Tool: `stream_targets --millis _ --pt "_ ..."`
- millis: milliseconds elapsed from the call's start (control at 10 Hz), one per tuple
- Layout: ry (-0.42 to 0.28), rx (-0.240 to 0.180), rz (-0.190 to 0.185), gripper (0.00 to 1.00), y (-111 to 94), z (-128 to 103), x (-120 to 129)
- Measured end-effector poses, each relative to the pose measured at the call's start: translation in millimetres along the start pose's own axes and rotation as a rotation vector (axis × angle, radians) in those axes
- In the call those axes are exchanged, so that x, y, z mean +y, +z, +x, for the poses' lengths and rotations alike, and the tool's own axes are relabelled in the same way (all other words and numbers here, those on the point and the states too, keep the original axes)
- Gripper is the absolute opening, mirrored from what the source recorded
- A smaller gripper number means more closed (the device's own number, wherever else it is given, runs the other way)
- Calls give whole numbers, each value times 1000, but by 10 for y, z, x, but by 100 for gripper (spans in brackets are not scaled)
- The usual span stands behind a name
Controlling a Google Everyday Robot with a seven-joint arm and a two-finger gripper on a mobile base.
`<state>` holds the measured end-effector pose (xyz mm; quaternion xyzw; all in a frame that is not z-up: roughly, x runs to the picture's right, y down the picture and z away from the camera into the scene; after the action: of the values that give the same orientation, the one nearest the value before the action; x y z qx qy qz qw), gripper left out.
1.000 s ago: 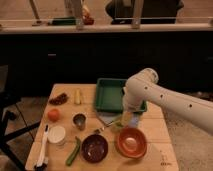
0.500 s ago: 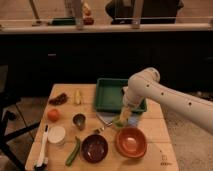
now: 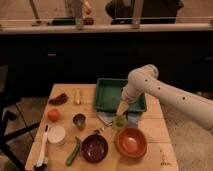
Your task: Place eraser in paper cup
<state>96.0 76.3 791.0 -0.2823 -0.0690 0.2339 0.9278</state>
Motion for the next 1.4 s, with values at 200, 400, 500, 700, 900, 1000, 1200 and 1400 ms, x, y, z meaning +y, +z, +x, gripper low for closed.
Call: stream_targets --millis 200,400,500,700,900,1000,1200,1400 --pt "21 -22 12 80 32 -87 -105" --pt "67 -33 35 80 70 -122 -217" --pt "89 -34 45 80 86 -121 -247" --pt "158 -34 65 80 143 -30 -348" --pt "215 -49 71 80 222 48 -439" --pt "239 -57 74 80 246 98 -491" --pt "277 -76 77 80 309 143 -615" --pt "310 -90 80 80 363 172 -803"
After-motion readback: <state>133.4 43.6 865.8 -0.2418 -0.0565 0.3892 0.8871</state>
